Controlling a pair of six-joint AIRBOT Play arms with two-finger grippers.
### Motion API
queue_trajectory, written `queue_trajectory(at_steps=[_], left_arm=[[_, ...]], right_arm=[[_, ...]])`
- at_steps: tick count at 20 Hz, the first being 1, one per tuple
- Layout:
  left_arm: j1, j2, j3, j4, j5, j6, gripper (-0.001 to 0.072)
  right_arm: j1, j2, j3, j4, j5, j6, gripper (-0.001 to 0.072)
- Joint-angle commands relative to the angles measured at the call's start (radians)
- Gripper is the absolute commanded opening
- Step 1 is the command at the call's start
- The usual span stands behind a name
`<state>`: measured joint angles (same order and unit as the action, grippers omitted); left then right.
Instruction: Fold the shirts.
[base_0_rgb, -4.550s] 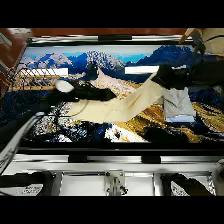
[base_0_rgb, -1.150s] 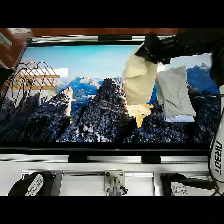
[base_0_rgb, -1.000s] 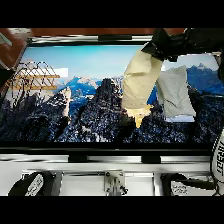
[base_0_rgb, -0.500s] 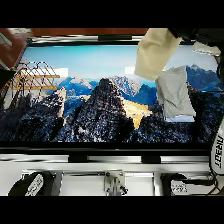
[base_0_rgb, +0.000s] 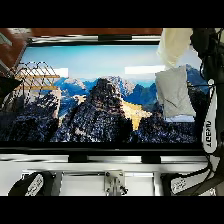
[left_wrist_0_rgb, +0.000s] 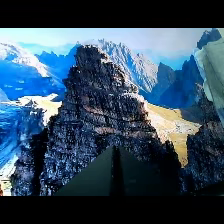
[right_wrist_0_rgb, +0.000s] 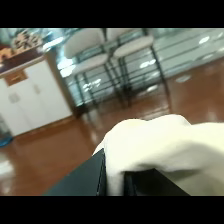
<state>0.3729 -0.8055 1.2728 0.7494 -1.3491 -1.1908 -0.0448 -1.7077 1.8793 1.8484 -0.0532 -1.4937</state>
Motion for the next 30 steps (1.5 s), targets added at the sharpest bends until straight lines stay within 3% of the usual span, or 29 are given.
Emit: queue_trajectory(at_steps=[1,8,14,16,19,21,24,30], left_arm=[[0.0,-0.002,-0.001,0.0,-0.033,0.0,0.0035],[0.0,0.0,-0.08,0.0,-0.032,-0.046,0.0035],[0.0,0.0,-0.102,0.0,-0.032,-0.045,0.0035],[0.0,0.0,-0.102,0.0,-0.032,-0.045,0.0035],[0.0,0.0,-0.102,0.0,-0.032,-0.045,0.0035],[0.0,0.0,-0.102,0.0,-0.033,-0.045,0.0035],[0.0,0.0,-0.102,0.0,-0.032,-0.044,0.0035],[0.0,0.001,-0.102,0.0,-0.034,-0.04,0.0035]], right_arm=[[-0.056,-0.053,0.002,-0.053,0.171,-0.014,0.0075],[-0.123,-0.109,0.006,-0.051,0.207,-0.029,0.0075],[-0.066,-0.119,0.006,-0.051,0.143,0.051,0.0075],[-0.053,-0.079,0.006,-0.053,-0.017,0.041,0.0075],[-0.052,0.006,0.006,-0.098,-0.441,0.022,0.0075],[-0.051,0.06,0.006,-0.289,-0.7,0.023,0.0074],[-0.062,0.112,0.006,-0.504,-0.945,0.022,0.0075],[-0.097,0.133,0.006,-0.41,-1.319,0.008,0.0075]])
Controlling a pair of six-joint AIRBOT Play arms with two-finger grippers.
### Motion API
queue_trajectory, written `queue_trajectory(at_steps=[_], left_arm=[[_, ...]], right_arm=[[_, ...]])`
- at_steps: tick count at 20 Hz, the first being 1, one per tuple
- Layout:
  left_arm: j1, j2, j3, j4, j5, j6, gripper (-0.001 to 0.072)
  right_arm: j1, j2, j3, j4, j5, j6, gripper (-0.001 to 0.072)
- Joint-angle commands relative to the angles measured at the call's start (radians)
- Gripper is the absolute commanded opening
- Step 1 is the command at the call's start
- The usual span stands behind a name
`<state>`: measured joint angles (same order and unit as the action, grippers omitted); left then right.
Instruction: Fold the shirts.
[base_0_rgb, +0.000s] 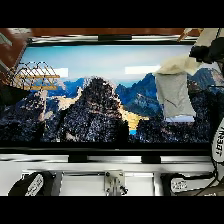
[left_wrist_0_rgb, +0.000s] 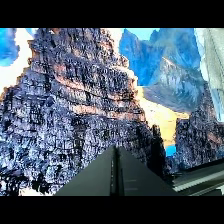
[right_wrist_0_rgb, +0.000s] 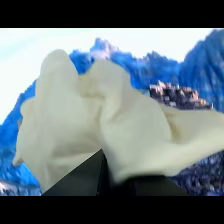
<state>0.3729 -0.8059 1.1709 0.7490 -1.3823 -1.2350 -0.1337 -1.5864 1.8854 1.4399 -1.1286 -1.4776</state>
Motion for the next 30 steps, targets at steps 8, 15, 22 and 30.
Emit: queue_trajectory(at_steps=[8,15,22,30], left_arm=[[0.0,0.003,0.0,0.0,-0.022,0.014,0.0035],[0.0,0.003,0.0,0.0,-0.026,0.019,0.0035],[0.0,0.002,0.0,0.0,-0.006,0.056,0.0035],[-0.052,-0.042,0.001,0.055,0.208,0.063,0.0032]], right_arm=[[-0.024,0.039,-0.004,0.0,-0.564,0.004,0.0075],[-0.074,0.039,-0.151,0.15,-0.63,0.137,0.0076],[-0.071,0.039,-0.34,0.119,-0.624,0.188,0.0138],[-0.069,0.119,-0.037,-0.06,-0.443,0.1,0.0564]])
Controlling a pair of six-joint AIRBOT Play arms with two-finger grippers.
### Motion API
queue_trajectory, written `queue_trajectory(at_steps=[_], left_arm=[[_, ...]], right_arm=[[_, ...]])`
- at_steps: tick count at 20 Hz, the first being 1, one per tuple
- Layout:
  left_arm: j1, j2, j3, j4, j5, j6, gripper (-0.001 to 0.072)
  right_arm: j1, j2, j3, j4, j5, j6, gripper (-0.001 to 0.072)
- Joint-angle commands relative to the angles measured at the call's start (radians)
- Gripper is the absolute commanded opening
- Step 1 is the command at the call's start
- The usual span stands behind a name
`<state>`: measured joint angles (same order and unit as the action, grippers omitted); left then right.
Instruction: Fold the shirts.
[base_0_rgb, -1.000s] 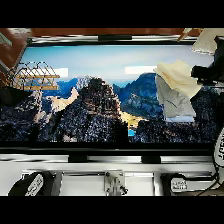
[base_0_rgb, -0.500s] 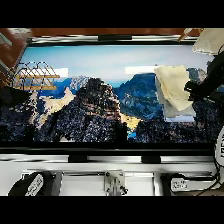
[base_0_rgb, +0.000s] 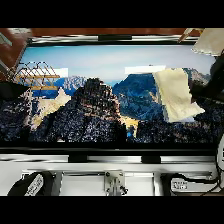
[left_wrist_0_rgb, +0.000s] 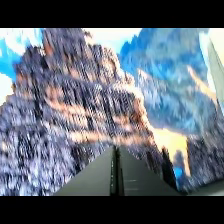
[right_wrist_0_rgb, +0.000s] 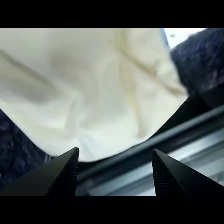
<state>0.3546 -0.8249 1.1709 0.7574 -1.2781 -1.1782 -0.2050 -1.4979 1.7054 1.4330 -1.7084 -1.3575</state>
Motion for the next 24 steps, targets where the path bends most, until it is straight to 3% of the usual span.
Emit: queue_trajectory(at_steps=[1,3,4,7,8,9,10,12,24], left_arm=[[-0.077,-0.045,0.002,0.115,0.134,-0.001,0.0032],[-0.197,-0.126,0.027,0.345,0.148,-0.106,0.0032],[-0.271,-0.179,0.048,0.49,0.13,-0.181,0.0032],[-0.479,-0.341,0.108,0.84,0.0,-0.363,0.0038],[-0.533,-0.386,0.121,0.896,-0.03,-0.389,0.0172],[-0.571,-0.411,0.124,0.912,-0.037,-0.407,0.045],[-0.601,-0.43,0.124,0.914,-0.036,-0.441,0.0631],[-0.637,-0.447,0.124,0.914,-0.037,-0.455,0.0629],[-0.646,-0.448,0.124,0.914,-0.032,-0.455,0.0629]], right_arm=[[0.018,0.051,0.205,0.006,0.274,-0.02,0.0563],[0.09,0.094,0.243,0.132,0.52,-0.02,0.0546],[0.155,0.097,0.243,0.146,0.52,-0.027,0.0546],[0.373,0.038,0.147,0.105,0.297,-0.053,0.0547],[0.407,0.014,0.099,0.159,0.282,-0.054,0.0548],[0.425,-0.012,0.057,0.234,0.282,-0.046,0.0548],[0.43,-0.038,0.029,0.295,0.283,-0.026,0.0548],[0.43,-0.09,0.001,0.369,0.267,-0.005,0.0548],[0.43,-0.127,0.001,0.37,0.262,-0.005,0.0548]])
